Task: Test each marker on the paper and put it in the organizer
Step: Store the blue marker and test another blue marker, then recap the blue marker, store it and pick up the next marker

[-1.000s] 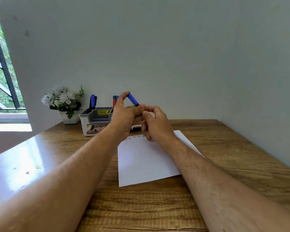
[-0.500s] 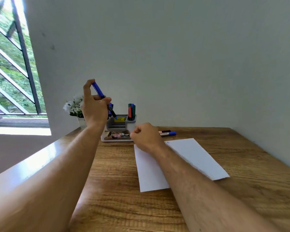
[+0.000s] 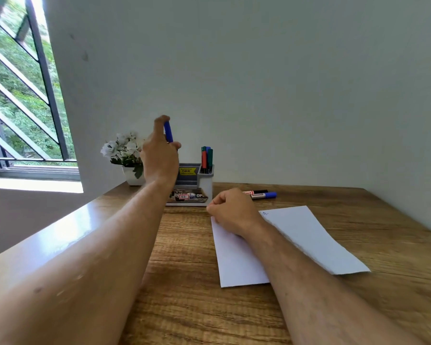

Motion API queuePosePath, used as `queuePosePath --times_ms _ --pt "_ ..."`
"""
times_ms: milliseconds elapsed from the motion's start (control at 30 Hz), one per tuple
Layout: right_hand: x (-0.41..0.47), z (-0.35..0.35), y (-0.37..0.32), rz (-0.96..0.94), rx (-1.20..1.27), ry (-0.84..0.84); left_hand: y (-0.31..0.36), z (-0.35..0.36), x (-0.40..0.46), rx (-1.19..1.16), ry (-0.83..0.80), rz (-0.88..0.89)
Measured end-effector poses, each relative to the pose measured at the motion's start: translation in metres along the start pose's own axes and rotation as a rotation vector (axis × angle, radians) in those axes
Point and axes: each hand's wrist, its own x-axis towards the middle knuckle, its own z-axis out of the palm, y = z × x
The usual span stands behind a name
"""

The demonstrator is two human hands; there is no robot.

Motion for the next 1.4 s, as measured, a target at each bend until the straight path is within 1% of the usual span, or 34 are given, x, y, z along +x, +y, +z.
queuePosePath --times_ms 67,200,300,467,533,700,833,933,1033,1100,1233,1400 --pt "0.001 0.0 0.001 0.002 0.002 -0.004 -0.001 0.003 -0.001 0.047 0.008 0.034" --pt "0.002 0.0 0.002 -0.016 -0.003 -0.02 0.001 0.003 0.001 -0.05 0.112 0.12" --pt "0.003 0.0 0.003 -0.011 -0.007 -0.022 -0.004 0.002 0.004 -0.074 0.156 0.121" --pt "0.004 0.0 0.003 0.007 -0.009 -0.022 -0.016 0.006 0.0 0.052 0.068 0.109" --pt "0.005 0.0 0.003 0.02 -0.009 -0.026 -0.019 0.007 0.001 0.076 0.036 0.071" --pt "0.005 0.0 0.003 0.028 -0.018 -0.025 -0.032 0.01 0.004 0.22 -0.061 -0.067" --pt "0.005 0.0 0.003 0.028 -0.026 -0.021 -0.03 0.009 0.002 0.34 -0.175 -0.053" --pt "0.006 0.0 0.004 0.026 -0.022 -0.02 -0.026 0.009 -0.001 0.416 -0.207 -0.028" --pt "0.006 -0.001 0.004 0.014 0.009 0.017 -0.02 0.008 -0.006 0.429 -0.231 -0.008" --pt "0.005 -0.004 0.002 0.016 0.05 0.085 -0.014 0.006 -0.012 0.431 -0.213 0.03" --pt "0.003 -0.02 0.003 0.05 0.091 0.248 0.008 0.004 -0.027 0.412 -0.187 0.202" --pt "-0.004 -0.042 0.006 0.068 0.053 0.37 0.044 0.02 -0.059 0.307 -0.298 0.383"
